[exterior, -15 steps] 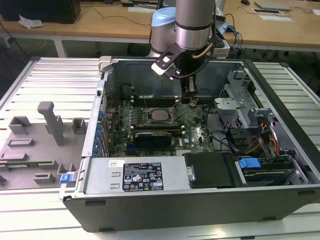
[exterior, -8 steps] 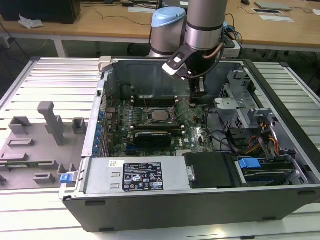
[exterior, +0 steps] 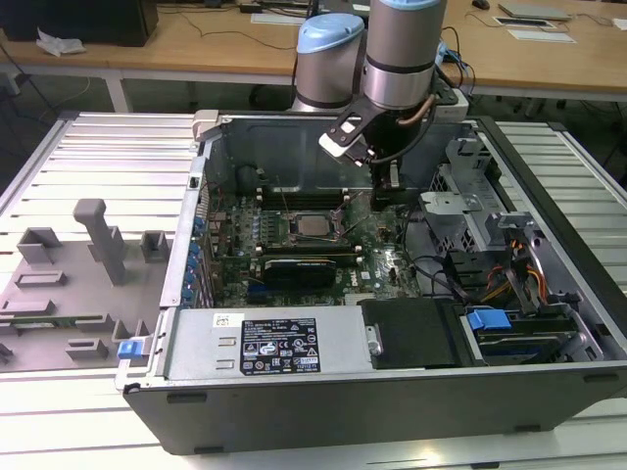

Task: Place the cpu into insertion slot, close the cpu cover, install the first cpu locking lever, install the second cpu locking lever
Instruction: 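Close the cpu cover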

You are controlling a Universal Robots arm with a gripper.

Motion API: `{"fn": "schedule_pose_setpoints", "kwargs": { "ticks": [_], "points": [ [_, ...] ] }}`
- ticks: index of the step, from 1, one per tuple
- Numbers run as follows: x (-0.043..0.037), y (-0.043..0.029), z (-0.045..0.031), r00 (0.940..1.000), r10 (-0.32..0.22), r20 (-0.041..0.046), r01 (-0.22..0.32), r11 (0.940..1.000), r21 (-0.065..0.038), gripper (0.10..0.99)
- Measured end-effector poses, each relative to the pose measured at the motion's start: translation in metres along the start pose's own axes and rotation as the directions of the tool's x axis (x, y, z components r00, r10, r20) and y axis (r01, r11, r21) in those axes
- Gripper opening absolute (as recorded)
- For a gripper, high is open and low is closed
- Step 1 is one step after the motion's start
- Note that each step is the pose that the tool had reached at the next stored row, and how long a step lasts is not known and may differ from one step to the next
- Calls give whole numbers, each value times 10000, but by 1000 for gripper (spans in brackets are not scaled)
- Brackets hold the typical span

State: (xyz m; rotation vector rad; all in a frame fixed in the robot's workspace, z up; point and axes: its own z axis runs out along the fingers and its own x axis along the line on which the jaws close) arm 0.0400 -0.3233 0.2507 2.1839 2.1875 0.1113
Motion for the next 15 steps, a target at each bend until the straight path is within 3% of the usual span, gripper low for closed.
{"fn": "schedule_pose_setpoints", "kwargs": {
  "ticks": [8, 9, 10, 15],
  "points": [
    [41, -1, 11, 10000, -1, -2, 1, 10000, 11, 106],
    [41, 0, 12, 10000, 3, -1, -3, 9999, 144, 106],
    [41, 4, 14, 10000, 7, -1, -7, 9994, 351, 106],
    [41, 18, 19, 10000, 18, -1, -18, 9942, 1077, 106]
  ]
}}
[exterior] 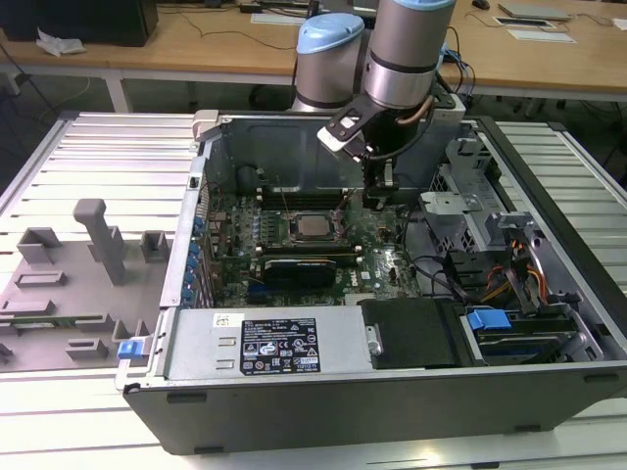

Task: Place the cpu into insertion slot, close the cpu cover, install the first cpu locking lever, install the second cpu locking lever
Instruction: 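Close the cpu cover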

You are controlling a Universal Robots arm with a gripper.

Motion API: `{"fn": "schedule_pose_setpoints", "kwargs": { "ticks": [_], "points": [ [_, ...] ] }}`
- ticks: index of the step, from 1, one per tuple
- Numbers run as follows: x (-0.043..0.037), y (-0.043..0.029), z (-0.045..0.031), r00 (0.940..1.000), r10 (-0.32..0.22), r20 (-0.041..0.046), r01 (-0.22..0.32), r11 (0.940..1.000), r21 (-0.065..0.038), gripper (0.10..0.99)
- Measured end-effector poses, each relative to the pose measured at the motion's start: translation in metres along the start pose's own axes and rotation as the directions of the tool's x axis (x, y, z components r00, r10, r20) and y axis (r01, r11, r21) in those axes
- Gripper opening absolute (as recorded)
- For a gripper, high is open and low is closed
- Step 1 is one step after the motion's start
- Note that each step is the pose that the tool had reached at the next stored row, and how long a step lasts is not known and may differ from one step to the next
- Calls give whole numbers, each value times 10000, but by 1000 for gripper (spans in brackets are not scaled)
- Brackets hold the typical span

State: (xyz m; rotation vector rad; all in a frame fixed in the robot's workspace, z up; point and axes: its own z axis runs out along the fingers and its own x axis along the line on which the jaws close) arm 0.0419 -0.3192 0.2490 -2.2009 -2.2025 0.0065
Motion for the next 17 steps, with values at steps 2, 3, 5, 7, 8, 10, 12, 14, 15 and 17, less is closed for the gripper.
{"fn": "schedule_pose_setpoints", "kwargs": {
  "ticks": [2, 3, 5, 7, 8, 10, 12, 14, 15, 17],
  "points": [
    [0, 4, 1, 10000, 4, 1, -4, 9997, 239, 106],
    [0, 5, 1, 10000, 4, 1, -4, 9995, 309, 106],
    [0, 8, 3, 10000, 8, -2, -8, 9985, 540, 106],
    [0, 9, 2, 10000, 10, 0, -10, 9979, 651, 106],
    [0, 8, 2, 10000, 10, 0, -10, 9979, 651, 106],
    [0, 8, 3, 10000, 11, 0, -11, 9979, 651, 106],
    [0, -6, 4, 10000, 11, -2, -11, 9979, 647, 106],
    [0, -19, 4, 10000, 10, -2, -10, 9979, 643, 106],
    [0, -30, 4, 10000, 10, -1, -10, 9980, 639, 106],
    [0, -64, 4, 10000, 10, 0, -10, 9980, 628, 106]
  ]
}}
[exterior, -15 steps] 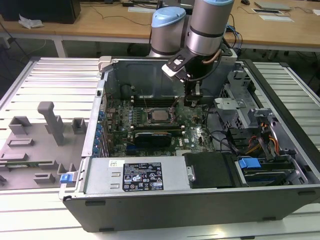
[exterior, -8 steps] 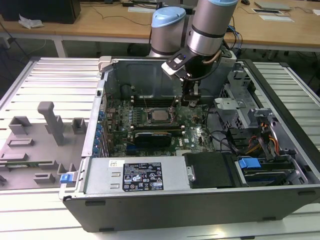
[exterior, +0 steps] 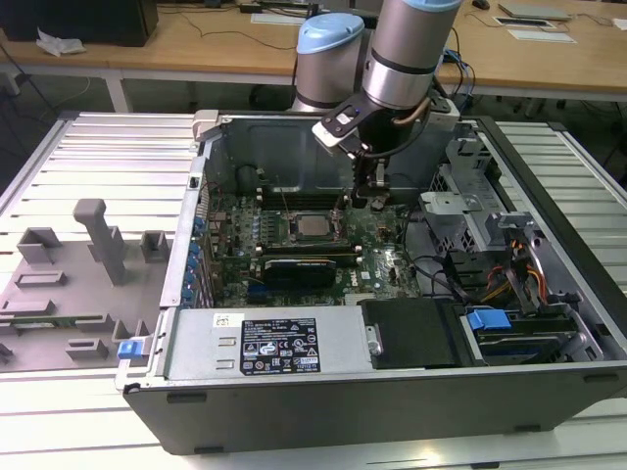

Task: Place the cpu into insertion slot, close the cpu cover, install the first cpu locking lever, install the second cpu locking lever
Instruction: 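Close the cpu cover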

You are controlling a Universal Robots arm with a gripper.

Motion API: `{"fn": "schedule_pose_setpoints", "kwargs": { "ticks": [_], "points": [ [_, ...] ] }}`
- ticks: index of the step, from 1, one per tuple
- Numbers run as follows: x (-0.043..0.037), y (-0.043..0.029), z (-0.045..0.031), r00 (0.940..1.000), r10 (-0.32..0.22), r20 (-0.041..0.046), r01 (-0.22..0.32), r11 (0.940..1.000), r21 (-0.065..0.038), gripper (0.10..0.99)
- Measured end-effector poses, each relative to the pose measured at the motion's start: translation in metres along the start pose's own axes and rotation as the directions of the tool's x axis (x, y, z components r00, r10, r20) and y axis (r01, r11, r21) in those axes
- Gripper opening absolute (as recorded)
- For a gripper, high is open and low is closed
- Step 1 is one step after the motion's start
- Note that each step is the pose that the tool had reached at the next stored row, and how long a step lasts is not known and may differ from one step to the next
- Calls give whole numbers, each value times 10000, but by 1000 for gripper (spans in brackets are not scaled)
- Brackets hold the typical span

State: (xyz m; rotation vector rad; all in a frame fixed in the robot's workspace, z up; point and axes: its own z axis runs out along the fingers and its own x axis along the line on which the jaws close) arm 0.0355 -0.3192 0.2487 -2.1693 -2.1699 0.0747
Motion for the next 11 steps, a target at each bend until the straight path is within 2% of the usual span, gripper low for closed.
{"fn": "schedule_pose_setpoints", "kwargs": {
  "ticks": [4, 11],
  "points": [
    [0, -75, 7, 10000, 0, -1, 0, 10000, -23, 106],
    [0, -118, 10, 10000, -1, -1, 1, 10000, -30, 106]
  ]
}}
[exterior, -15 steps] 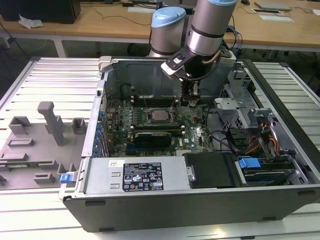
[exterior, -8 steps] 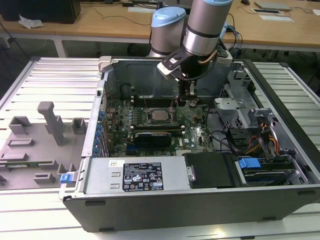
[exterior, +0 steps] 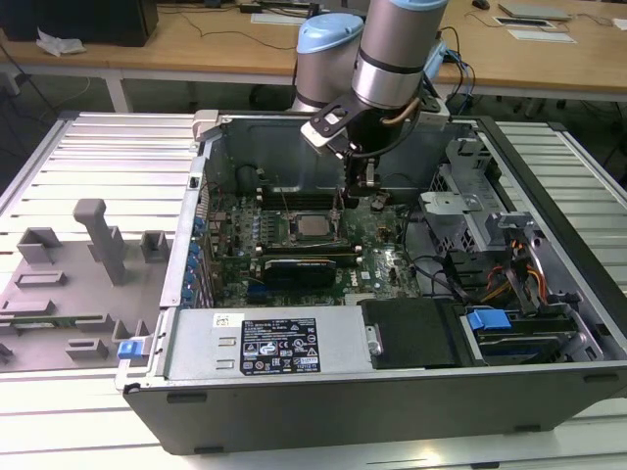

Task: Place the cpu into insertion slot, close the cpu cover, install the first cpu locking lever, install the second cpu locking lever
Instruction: 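Close the cpu cover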

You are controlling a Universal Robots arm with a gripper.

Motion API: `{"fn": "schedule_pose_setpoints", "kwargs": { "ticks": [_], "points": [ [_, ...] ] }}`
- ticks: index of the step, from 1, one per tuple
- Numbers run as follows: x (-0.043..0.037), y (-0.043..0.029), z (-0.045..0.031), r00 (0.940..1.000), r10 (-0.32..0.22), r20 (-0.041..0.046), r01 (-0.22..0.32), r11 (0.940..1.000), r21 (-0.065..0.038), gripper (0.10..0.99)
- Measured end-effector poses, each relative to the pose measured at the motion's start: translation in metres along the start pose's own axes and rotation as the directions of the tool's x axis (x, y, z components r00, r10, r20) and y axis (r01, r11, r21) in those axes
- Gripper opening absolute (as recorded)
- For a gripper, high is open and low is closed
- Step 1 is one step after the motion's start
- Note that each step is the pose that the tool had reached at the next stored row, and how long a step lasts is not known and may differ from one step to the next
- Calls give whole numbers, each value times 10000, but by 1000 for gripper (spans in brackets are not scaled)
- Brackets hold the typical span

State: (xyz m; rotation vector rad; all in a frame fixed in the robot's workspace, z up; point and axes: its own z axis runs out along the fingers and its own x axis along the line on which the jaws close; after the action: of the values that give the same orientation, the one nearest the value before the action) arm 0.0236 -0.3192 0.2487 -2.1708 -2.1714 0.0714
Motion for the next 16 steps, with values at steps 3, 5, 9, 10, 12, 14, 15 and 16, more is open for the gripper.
{"fn": "schedule_pose_setpoints", "kwargs": {
  "ticks": [3, 5, 9, 10, 12, 14, 15, 16],
  "points": [
    [0, -18, 1, 10000, 0, 1, 0, 10000, -1, 106],
    [0, -28, 2, 10000, -1, 0, 1, 10000, -2, 106],
    [0, -66, 5, 10000, -1, 2, 1, 10000, -38, 106],
    [0, -88, 9, 10000, -1, 2, 1, 9999, -109, 106],
    [0, -140, 17, 10000, -7, 2, 7, 9996, -282, 106],
    [0, -188, 28, 10000, -9, -1, 9, 9991, -431, 106],
    [-1, -205, 32, 10000, -11, 1, 12, 9989, -471, 106],
    [-1, -220, 37, 10000, -13, 2, 13, 9987, -502, 106]
  ]
}}
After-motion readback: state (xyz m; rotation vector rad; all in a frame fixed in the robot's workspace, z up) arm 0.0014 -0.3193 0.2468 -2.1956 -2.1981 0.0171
